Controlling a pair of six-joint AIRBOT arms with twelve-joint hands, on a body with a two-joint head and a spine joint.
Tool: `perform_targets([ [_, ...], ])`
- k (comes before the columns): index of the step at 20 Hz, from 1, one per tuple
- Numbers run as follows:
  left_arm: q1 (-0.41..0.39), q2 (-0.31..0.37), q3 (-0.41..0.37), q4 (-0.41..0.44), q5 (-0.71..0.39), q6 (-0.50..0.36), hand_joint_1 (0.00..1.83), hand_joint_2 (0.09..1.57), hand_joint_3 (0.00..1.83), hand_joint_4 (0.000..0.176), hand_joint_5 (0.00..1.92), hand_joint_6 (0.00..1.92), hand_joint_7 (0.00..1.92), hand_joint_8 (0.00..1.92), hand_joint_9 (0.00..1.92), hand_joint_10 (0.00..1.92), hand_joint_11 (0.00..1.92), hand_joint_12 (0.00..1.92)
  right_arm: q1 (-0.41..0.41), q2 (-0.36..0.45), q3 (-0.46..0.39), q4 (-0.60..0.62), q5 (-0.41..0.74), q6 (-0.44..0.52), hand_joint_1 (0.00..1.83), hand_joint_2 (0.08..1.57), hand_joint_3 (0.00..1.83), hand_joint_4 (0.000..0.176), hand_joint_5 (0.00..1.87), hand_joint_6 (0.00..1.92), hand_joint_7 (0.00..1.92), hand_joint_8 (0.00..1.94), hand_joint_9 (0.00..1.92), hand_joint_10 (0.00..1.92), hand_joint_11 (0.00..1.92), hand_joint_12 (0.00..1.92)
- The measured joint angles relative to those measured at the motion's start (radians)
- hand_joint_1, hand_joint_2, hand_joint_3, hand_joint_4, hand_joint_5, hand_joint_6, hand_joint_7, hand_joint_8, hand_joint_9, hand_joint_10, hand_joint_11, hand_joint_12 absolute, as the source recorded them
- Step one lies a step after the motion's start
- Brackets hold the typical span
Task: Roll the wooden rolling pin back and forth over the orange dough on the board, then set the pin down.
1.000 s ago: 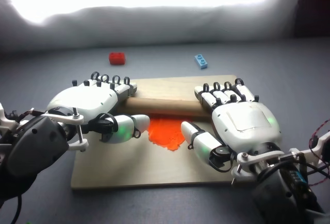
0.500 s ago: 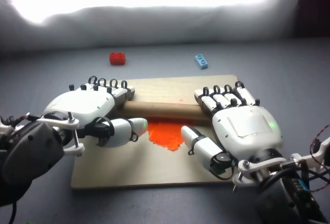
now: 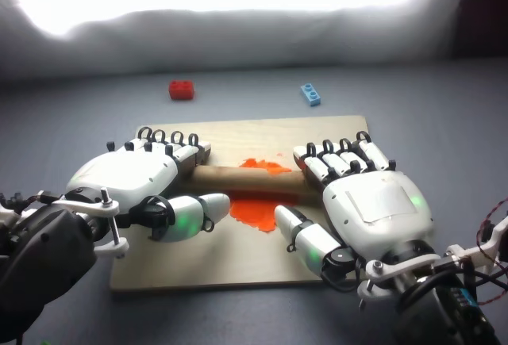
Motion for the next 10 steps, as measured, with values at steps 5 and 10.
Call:
perform_targets([
  [5,0.023,0.025,-0.029,0.036,-0.003,-0.025,0.00,1.37,0.00,0.000,0.13,0.00,0.19,0.00,0.17,0.01,0.00,0.14,-0.011,0.006,-0.014,-0.024,-0.003,-0.001,0.00,1.38,0.00,0.000,0.31,0.01,0.36,0.00,0.37,0.01,0.00,0.80],
  [10,0.044,0.043,-0.050,0.058,-0.017,-0.059,0.00,1.38,0.01,0.000,0.13,0.00,0.18,0.00,0.16,0.00,0.00,0.15,-0.013,0.006,-0.016,-0.025,-0.003,-0.001,0.00,1.38,0.00,0.000,0.31,0.01,0.36,0.01,0.37,0.01,0.00,0.80],
])
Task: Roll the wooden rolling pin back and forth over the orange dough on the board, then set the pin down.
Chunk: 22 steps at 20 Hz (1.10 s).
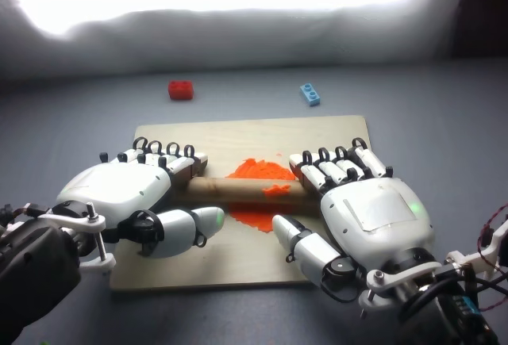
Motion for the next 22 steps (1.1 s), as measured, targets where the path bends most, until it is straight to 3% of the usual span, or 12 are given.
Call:
perform_targets([
  [5,0.007,0.007,-0.020,0.017,-0.008,-0.033,0.00,1.38,0.00,0.000,0.15,0.01,0.21,0.01,0.19,0.01,0.00,0.23,-0.008,0.003,-0.006,-0.003,0.003,-0.001,0.00,1.38,0.00,0.000,0.30,0.00,0.36,0.00,0.36,0.00,0.00,0.80],
  [11,0.011,0.019,-0.037,0.025,-0.009,-0.042,0.00,1.37,0.00,0.000,0.13,0.00,0.19,0.00,0.18,0.00,0.00,0.17,-0.024,0.010,-0.024,-0.030,0.010,-0.003,0.00,1.38,0.00,0.000,0.30,0.00,0.35,0.00,0.35,0.00,0.00,0.76],
  [18,0.033,0.032,-0.056,0.037,-0.020,-0.055,0.00,1.37,0.00,0.000,0.11,0.00,0.16,0.00,0.14,0.00,0.00,0.05,-0.035,0.014,-0.037,-0.042,0.016,-0.008,0.00,1.38,0.00,0.000,0.32,0.00,0.36,0.00,0.37,0.01,0.00,0.84],
  [22,0.065,0.032,-0.065,0.060,-0.063,-0.084,0.00,1.37,0.00,0.000,0.13,0.00,0.17,0.00,0.15,0.00,0.00,0.14,-0.038,0.015,-0.046,-0.045,0.024,-0.009,0.00,1.38,0.00,0.000,0.30,0.00,0.36,0.00,0.37,0.01,0.00,0.85],
])
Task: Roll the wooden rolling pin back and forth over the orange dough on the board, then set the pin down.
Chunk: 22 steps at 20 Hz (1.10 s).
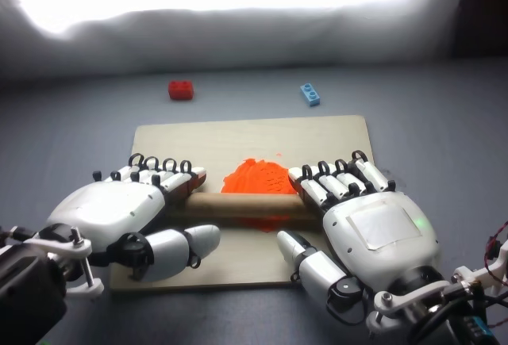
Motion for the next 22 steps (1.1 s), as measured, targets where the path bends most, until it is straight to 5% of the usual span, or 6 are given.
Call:
perform_targets([
  [10,0.074,-0.004,-0.047,0.019,-0.135,-0.017,0.00,1.38,0.00,0.000,0.15,0.01,0.21,0.01,0.19,0.01,0.00,0.17,-0.011,0.002,-0.016,0.001,0.011,-0.008,0.00,1.38,0.00,0.000,0.29,0.00,0.34,0.00,0.36,0.00,0.00,0.82],
  [22,0.093,-0.003,-0.057,0.060,-0.154,-0.036,0.00,1.38,0.00,0.000,0.13,0.00,0.19,0.00,0.17,0.01,0.00,0.12,-0.027,0.006,-0.042,0.003,0.036,-0.024,0.00,1.38,0.00,0.000,0.30,0.00,0.35,0.00,0.37,0.00,0.00,0.82],
])
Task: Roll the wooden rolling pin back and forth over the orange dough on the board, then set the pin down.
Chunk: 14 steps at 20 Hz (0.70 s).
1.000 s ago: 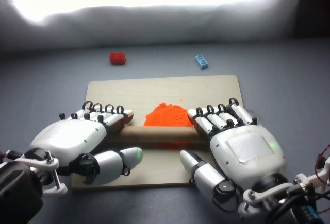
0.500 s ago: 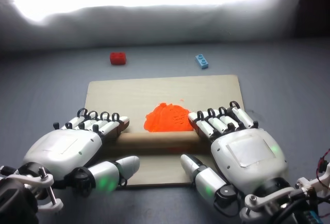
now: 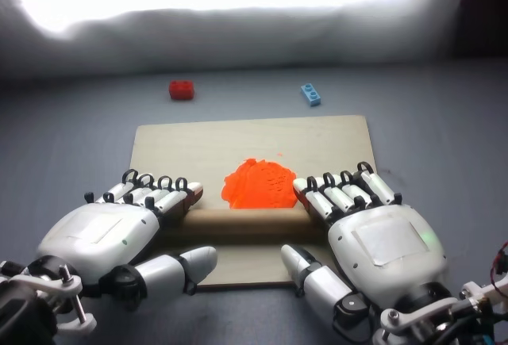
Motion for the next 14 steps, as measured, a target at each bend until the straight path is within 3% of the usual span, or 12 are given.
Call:
perform_targets([
  [4,0.008,0.000,-0.003,0.016,-0.003,-0.013,0.00,1.38,0.00,0.000,0.15,0.01,0.20,0.00,0.20,0.01,0.00,0.21,-0.003,0.004,-0.016,0.003,0.004,-0.008,0.00,1.37,0.00,0.000,0.30,0.00,0.34,0.00,0.36,0.00,0.00,0.78],
  [14,0.011,0.002,-0.004,0.037,-0.002,-0.047,0.00,1.39,0.00,0.000,0.15,0.00,0.20,0.00,0.19,0.00,0.00,0.17,-0.013,0.006,-0.018,0.000,-0.002,-0.011,0.00,1.37,0.00,0.000,0.29,0.00,0.36,0.00,0.38,0.00,0.00,0.85],
])
